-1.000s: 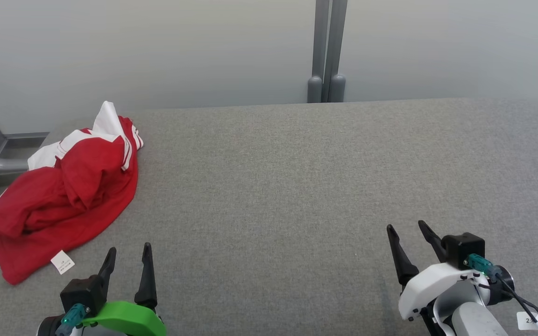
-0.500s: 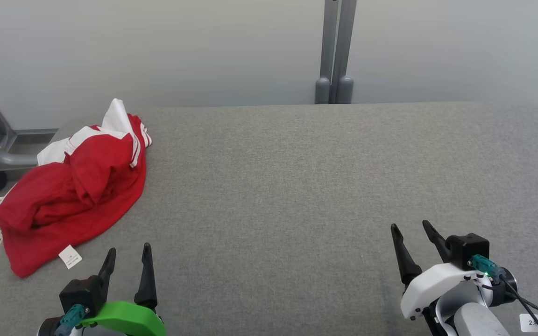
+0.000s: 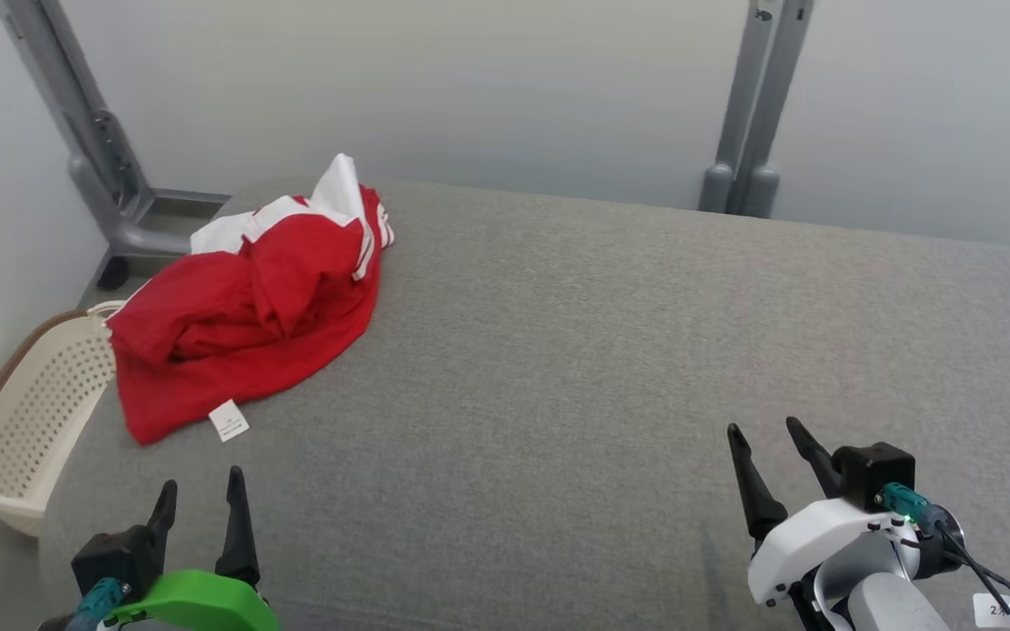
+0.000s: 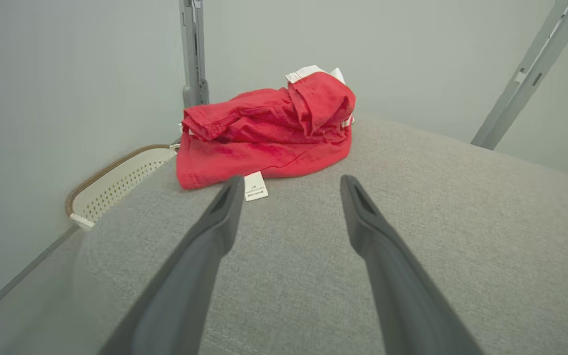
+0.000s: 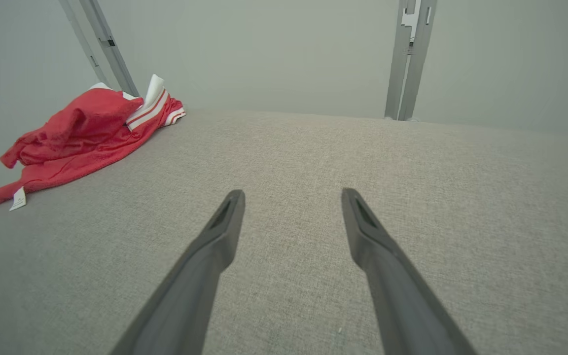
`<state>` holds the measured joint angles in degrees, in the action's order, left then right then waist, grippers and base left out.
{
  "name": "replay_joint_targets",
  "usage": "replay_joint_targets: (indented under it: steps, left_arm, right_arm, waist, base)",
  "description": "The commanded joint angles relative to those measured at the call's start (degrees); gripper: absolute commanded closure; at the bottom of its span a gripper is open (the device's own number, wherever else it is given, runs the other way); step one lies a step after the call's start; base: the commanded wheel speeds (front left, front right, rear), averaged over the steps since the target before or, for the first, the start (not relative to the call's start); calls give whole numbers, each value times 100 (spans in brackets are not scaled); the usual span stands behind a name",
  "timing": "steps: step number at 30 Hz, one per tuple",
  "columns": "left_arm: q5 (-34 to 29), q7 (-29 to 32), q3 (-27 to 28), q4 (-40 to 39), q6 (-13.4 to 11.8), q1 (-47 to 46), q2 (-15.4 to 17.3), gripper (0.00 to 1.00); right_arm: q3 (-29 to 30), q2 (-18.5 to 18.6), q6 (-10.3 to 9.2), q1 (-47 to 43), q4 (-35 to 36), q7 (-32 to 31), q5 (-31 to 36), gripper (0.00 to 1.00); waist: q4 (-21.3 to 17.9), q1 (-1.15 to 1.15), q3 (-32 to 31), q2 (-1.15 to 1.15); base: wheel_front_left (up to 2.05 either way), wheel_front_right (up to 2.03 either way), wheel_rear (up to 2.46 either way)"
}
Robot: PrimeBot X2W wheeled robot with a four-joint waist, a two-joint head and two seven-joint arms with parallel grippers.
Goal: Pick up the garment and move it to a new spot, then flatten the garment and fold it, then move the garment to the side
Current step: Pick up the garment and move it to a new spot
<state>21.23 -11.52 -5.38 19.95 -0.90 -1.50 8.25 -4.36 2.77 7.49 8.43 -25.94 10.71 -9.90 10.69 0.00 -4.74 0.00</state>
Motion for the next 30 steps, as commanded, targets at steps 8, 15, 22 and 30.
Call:
replay_joint_targets:
  steps: [8, 15, 22, 30]
  left_arm:
    - [75, 134, 86, -184, -45, 136, 211, 0]
    - [69, 268, 119, -446, -180, 291, 316, 0]
    - [175, 219, 257, -741, -334, 538, 347, 0]
    - [213, 211, 271, -928, -414, 695, 324, 0]
  right_arm:
    - [-68, 19, 0, 36, -74, 132, -157, 0]
    - [-303, 18, 0, 62, -201, 210, -339, 0]
    - [-649, 24, 0, 308, -324, 209, -413, 0]
    - [-751, 21, 0, 483, -465, 213, -316, 0]
  waist:
    - [1027, 0, -78, 0]
    - [1524, 0, -123, 0]
    - [1665, 0, 39, 0]
    - [1732, 0, 128, 0]
  base:
    - [0, 0, 0]
    - [0, 0, 0]
    - [0, 0, 0]
    - [0, 0, 0]
